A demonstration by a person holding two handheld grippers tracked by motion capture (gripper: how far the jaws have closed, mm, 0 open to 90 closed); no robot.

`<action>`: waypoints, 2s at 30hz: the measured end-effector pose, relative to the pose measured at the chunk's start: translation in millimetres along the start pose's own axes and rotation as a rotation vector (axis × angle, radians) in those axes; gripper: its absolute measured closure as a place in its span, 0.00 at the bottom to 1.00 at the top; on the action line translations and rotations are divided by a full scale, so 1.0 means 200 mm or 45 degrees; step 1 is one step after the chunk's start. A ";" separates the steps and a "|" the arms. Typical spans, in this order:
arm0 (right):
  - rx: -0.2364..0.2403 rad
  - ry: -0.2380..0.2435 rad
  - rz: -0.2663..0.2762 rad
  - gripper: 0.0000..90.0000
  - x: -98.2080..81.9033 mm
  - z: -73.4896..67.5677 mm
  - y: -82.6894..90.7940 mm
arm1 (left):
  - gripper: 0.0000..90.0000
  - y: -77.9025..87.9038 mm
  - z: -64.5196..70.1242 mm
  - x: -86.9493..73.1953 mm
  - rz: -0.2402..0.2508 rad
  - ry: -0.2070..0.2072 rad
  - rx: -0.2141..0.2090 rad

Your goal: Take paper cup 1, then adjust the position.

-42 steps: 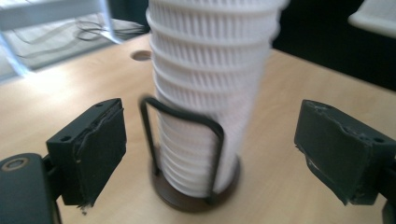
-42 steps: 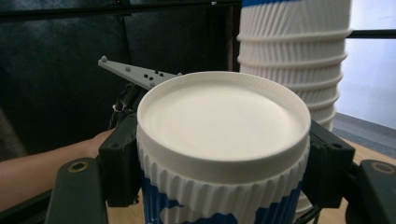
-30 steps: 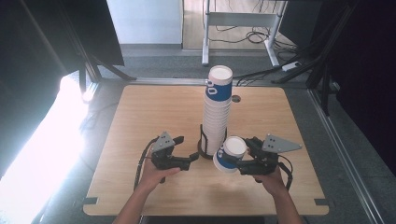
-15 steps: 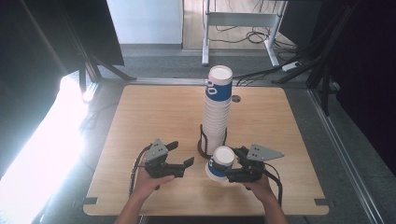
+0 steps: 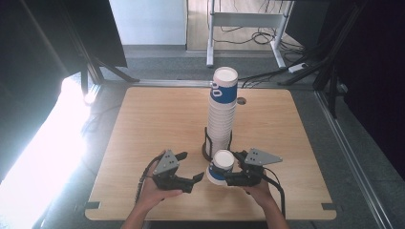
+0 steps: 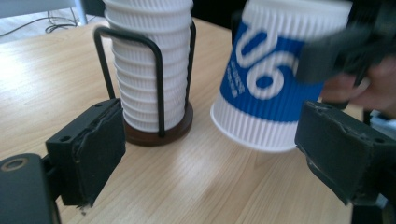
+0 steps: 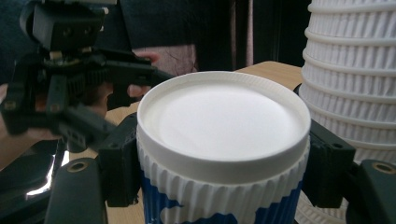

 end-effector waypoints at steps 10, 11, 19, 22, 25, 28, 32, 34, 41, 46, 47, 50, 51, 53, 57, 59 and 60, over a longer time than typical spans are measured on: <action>0.020 -0.021 0.018 0.31 0.01 -0.03 0.00 | 0.09 -0.09 0.08 -0.04 -0.049 -0.048 -0.023; 0.022 -0.019 0.014 0.31 0.01 -0.03 -0.01 | 0.09 -0.10 0.09 -0.05 -0.053 -0.053 -0.025; 0.038 -0.009 -0.010 0.31 -0.01 -0.07 -0.05 | 0.09 -0.15 0.14 -0.06 -0.061 -0.072 -0.060; 0.045 -0.003 -0.017 0.31 -0.02 -0.08 -0.07 | 0.09 -0.16 0.17 -0.06 -0.060 -0.081 -0.072; 0.047 0.004 -0.018 0.31 -0.02 -0.09 -0.08 | 0.09 -0.17 0.19 -0.07 -0.064 -0.103 -0.082; 0.055 0.000 -0.023 0.31 -0.03 -0.11 -0.08 | 0.09 -0.19 0.20 -0.07 -0.064 -0.107 -0.079; 0.073 0.004 -0.031 0.31 -0.04 -0.13 -0.10 | 0.16 -0.21 0.20 -0.08 -0.056 -0.109 -0.040; 0.076 0.006 -0.033 0.31 -0.04 -0.14 -0.11 | 0.18 -0.21 0.19 -0.08 -0.053 -0.111 -0.040; 0.073 -0.003 -0.030 0.31 -0.03 -0.13 -0.10 | 0.20 -0.21 0.19 -0.08 -0.036 -0.112 -0.043; 0.077 -0.006 -0.039 0.30 -0.04 -0.13 -0.10 | 0.22 -0.21 0.19 -0.09 -0.041 -0.133 -0.039; 0.079 -0.006 -0.047 0.30 -0.04 -0.13 -0.10 | 0.22 -0.21 0.19 -0.09 -0.043 -0.134 -0.041; 0.082 -0.019 -0.059 0.30 -0.04 -0.12 -0.10 | 0.23 -0.21 0.19 -0.09 -0.052 -0.151 -0.041; 0.084 -0.021 -0.060 0.30 -0.04 -0.12 -0.09 | 0.23 -0.21 0.19 -0.09 -0.056 -0.158 -0.039; 0.087 -0.025 -0.061 0.29 -0.05 -0.12 -0.09 | 0.23 -0.20 0.19 -0.10 -0.062 -0.175 -0.040; 0.096 -0.038 -0.064 0.27 -0.05 -0.13 -0.09 | 0.23 -0.20 0.18 -0.10 -0.079 -0.184 -0.047; 0.095 -0.045 -0.064 0.25 -0.05 -0.12 -0.09 | 0.23 -0.20 0.18 -0.10 -0.088 -0.191 -0.040; 0.095 -0.052 -0.065 0.24 -0.05 -0.12 -0.09 | 0.23 -0.20 0.17 -0.11 -0.090 -0.192 -0.038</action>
Point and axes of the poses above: each handheld gripper's, and its own axes: y roughly backward along the jaws, x roughly out of its top, z roughly to its right, the point moved 10 cm from there along -y, roughly forward along the jaws, and after that the axes turned 1 degree about -y, right-handed, at the moved point
